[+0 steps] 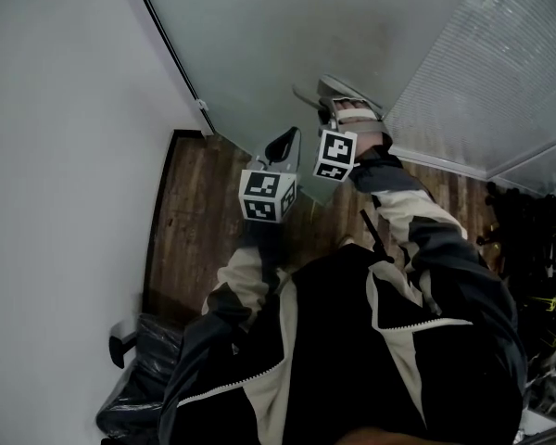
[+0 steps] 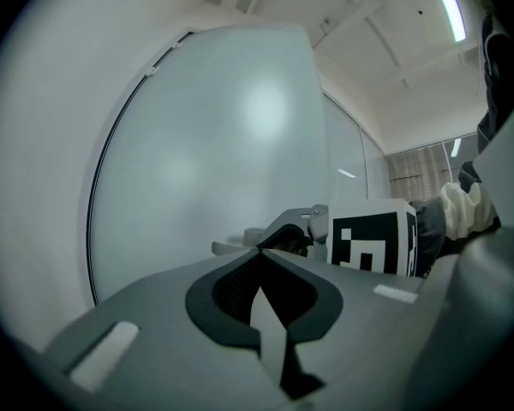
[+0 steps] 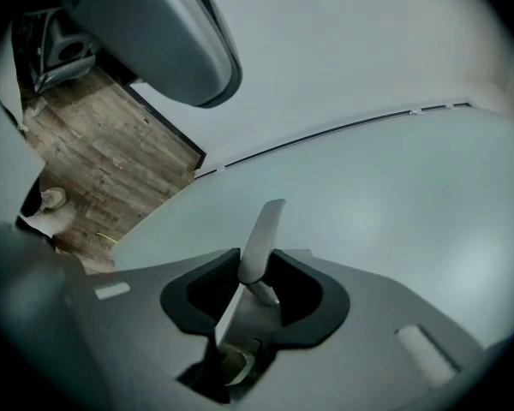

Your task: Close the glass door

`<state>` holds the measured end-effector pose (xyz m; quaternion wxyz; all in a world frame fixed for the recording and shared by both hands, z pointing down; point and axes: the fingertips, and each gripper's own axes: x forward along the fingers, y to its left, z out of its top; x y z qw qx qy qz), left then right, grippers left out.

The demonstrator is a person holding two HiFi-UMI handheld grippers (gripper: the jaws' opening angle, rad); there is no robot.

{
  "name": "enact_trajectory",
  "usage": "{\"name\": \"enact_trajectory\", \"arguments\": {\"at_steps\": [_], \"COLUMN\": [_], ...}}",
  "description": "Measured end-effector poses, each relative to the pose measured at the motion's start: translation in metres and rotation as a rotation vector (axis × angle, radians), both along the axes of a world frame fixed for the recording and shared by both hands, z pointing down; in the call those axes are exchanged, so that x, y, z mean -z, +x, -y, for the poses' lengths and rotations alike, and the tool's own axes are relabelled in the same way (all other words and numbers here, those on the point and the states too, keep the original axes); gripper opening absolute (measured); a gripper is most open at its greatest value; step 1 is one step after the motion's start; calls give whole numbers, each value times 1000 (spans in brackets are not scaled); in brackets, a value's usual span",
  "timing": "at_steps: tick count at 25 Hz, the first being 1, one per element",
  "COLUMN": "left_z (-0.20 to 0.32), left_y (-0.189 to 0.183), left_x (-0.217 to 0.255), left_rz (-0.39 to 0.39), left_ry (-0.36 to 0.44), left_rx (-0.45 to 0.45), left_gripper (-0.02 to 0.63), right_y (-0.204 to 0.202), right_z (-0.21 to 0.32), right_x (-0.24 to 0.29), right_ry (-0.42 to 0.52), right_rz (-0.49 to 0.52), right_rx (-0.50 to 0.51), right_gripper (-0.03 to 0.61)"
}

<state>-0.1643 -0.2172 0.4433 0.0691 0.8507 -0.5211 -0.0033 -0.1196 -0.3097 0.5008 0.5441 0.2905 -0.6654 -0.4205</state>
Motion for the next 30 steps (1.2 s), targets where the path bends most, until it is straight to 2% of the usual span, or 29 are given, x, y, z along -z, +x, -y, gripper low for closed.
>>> {"name": "enact_trajectory", "arguments": {"at_steps": [7,13,22,30], "left_z": [9,25,64,97], "left_y": [17,21,52,66], "left_x": [1,-1,9,3], "left_rz": [17,25,21,-2], "left_ry": [6,6,24,16], "left_rx": [-11,21,81,111], "left_gripper": [12,12,12,12], "right_y": [22,40,73,95], "right_z": [34,71,141,207], "right_x": [1,-1,-3,-5], "right_ry": [50,88,88,97], "right_rz": [-32,-58,-79,-81], "right_rx": [-16,-22,0,-16], "right_gripper": [121,119,120,114]}}
